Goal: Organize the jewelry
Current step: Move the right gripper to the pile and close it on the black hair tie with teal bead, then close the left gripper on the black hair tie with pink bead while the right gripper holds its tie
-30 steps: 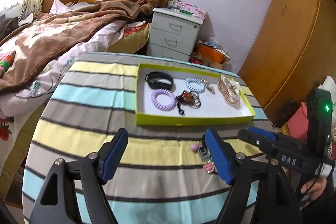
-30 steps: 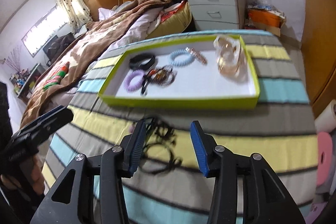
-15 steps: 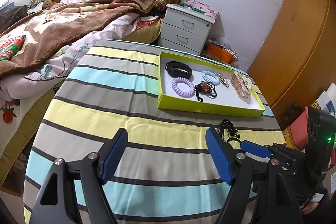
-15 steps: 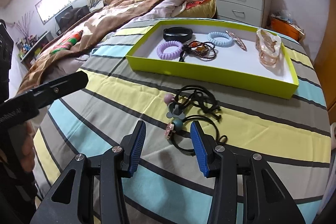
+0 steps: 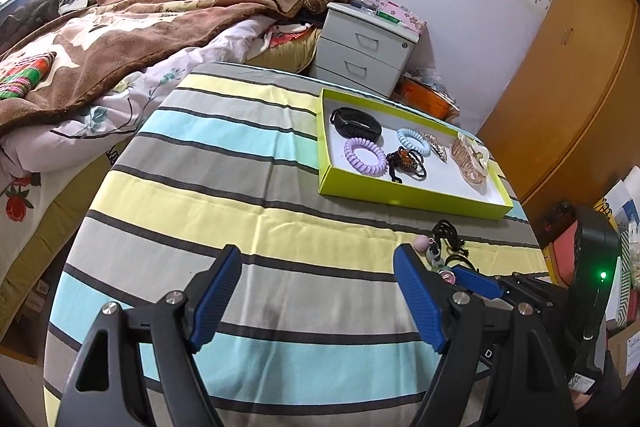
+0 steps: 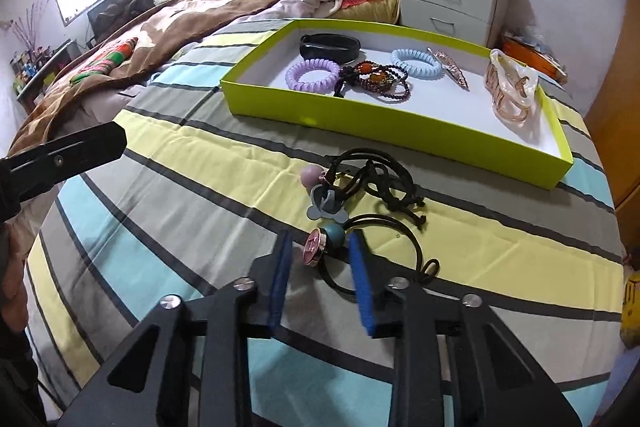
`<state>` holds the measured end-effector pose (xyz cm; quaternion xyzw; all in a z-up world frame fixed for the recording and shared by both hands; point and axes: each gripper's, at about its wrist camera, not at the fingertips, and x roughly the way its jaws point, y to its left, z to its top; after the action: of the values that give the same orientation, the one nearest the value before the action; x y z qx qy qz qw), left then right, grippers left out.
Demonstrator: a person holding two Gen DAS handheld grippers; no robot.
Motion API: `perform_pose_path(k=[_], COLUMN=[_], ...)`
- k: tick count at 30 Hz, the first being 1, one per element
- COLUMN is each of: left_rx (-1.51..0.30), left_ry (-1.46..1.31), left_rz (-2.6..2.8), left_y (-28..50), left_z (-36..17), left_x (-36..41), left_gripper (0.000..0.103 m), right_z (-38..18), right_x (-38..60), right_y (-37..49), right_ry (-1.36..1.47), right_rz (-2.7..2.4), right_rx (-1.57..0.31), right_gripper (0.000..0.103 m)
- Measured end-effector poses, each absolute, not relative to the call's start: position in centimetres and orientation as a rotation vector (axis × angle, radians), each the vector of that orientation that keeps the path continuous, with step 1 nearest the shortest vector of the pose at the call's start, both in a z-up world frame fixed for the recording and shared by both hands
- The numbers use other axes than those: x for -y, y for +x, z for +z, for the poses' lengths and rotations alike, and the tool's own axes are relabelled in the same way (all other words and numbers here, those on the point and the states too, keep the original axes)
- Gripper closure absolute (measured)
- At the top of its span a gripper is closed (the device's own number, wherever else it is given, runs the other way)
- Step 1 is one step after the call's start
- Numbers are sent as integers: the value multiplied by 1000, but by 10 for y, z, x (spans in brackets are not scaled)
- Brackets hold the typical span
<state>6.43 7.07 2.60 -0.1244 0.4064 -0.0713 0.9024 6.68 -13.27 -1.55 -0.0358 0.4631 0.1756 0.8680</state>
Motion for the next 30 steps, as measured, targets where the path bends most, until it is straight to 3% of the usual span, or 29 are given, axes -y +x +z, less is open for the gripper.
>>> perform_pose_path(k=[7,8,30], left_rx=[-860,-863,-947], left_ry=[-257,-256,-123], left_rz=[-167,-172,-354], left_y=[68,69,105], left_z=[23,22,3], left_x=[-64,-62,28], left_gripper=[23,23,19], right_z=[-13,-11,19], right_x=[139,143,215], right_y=[59,58,28], right_ry=[-78,-68,45], right_rz=[374,373,273], right_rx=[-955,-946,-853], right_gripper=[87,92,92])
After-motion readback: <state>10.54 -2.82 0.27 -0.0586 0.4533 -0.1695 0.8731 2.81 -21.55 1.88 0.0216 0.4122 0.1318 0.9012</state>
